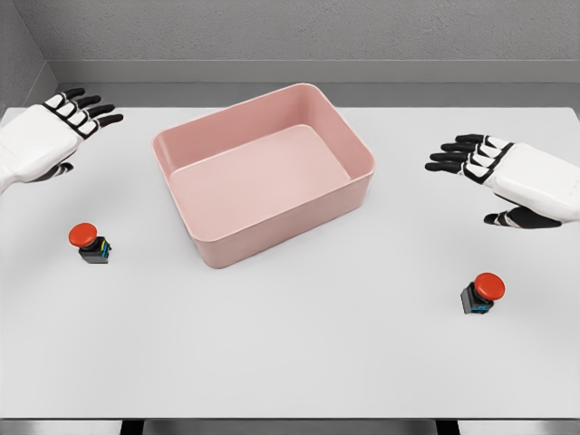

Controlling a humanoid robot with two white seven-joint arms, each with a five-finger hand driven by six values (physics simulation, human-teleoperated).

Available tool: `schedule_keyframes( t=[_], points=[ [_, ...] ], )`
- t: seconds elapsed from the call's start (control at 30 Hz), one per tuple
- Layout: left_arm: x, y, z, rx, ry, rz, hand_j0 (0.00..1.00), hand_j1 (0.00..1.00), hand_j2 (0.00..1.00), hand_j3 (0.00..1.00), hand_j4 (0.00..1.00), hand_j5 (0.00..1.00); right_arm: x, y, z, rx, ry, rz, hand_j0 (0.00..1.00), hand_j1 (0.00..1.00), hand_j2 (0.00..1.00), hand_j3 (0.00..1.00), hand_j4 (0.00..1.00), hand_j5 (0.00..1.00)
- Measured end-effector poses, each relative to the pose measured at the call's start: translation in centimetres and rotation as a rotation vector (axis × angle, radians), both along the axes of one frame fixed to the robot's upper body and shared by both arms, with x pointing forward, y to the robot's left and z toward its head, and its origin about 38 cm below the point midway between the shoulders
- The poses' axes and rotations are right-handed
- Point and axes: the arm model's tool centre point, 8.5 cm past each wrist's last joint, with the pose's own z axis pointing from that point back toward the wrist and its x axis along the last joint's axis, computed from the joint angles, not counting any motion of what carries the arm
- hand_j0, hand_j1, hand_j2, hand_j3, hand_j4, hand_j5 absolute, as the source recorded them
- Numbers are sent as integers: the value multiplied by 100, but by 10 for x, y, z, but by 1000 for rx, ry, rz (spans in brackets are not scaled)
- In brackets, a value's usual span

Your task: Put the industrial switch in the basket with both arms

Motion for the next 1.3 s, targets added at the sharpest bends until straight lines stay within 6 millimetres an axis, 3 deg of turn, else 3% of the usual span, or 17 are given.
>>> schedule_keyframes(
  t=[0.2, 0.43, 0.6, 0.8, 1.23, 1.3],
  points=[
    [-5, 5, 8, 59, 11, -2, 100, 100, 100, 100, 100, 100, -2, -11, 11, -44, -11, -9, 100, 100, 100, 100, 100, 100],
    [-23, 24, 14, 199, 64, -3, 100, 100, 100, 100, 100, 100, -5, -33, 14, -317, 123, -34, 100, 100, 100, 100, 100, 100],
    [-46, 15, -5, 265, 132, -70, 100, 100, 100, 100, 100, 100, -22, -42, -21, -424, 283, -25, 100, 100, 100, 100, 100, 100],
    [-67, -2, -16, 336, 202, -127, 100, 100, 100, 100, 100, 100, -26, -36, -38, -429, 334, 2, 100, 100, 100, 100, 100, 100],
    [-70, -5, -23, 395, 257, -116, 100, 100, 100, 100, 100, 100, -32, -12, -70, -365, 388, 61, 100, 100, 100, 100, 100, 100],
    [-71, -5, -26, 410, 274, -112, 100, 100, 100, 100, 100, 100, -32, -11, -71, -363, 389, 62, 92, 92, 92, 92, 92, 92]
  ],
)
